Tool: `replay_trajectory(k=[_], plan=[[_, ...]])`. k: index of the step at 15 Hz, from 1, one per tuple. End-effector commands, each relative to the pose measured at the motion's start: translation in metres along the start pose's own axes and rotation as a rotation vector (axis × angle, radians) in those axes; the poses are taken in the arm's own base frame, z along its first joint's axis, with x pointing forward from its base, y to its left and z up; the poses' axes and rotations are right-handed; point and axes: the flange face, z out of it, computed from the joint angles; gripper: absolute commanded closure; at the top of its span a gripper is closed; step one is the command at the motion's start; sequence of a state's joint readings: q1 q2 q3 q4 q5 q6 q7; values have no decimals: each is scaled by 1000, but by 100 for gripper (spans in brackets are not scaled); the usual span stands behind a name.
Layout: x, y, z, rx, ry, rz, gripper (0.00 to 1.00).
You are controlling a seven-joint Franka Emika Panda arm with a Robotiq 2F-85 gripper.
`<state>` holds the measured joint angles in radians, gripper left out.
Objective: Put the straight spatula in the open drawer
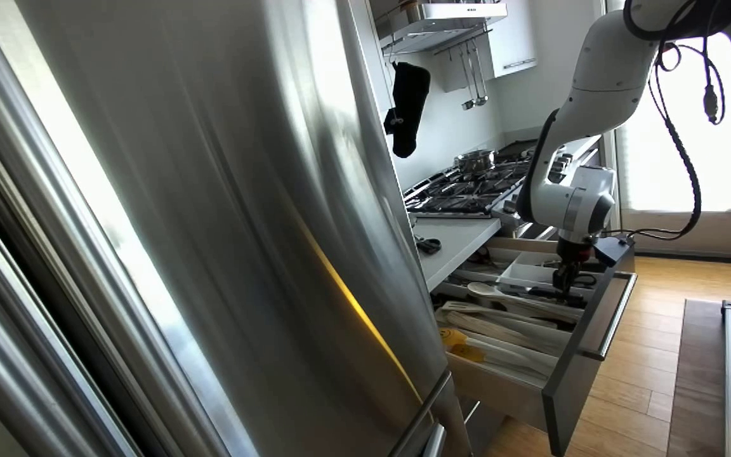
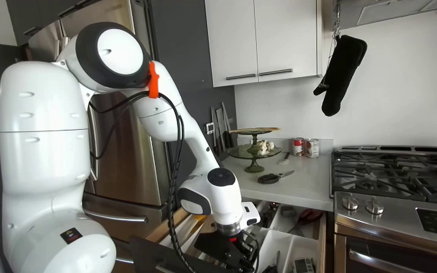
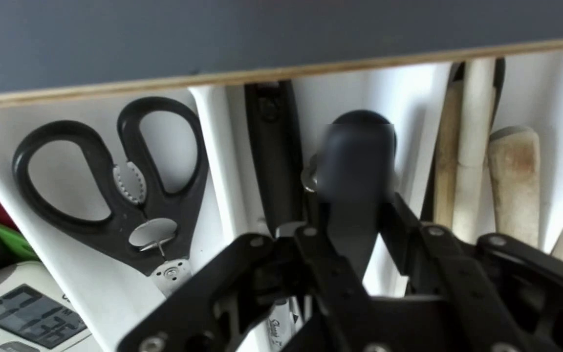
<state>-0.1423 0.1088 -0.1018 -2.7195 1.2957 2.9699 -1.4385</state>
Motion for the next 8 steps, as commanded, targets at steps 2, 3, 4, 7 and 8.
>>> replay_trajectory(k=[2,3,4,7,8], plan=[[1,1,3,-28,-18,-5,33],[1,2,-1,-34,-12,-10,27],[1,4,-4,-40,-5,-12,20],[2,11,-20,-66,27,-28,0],[3,14,-26,-67,40,-28,0]])
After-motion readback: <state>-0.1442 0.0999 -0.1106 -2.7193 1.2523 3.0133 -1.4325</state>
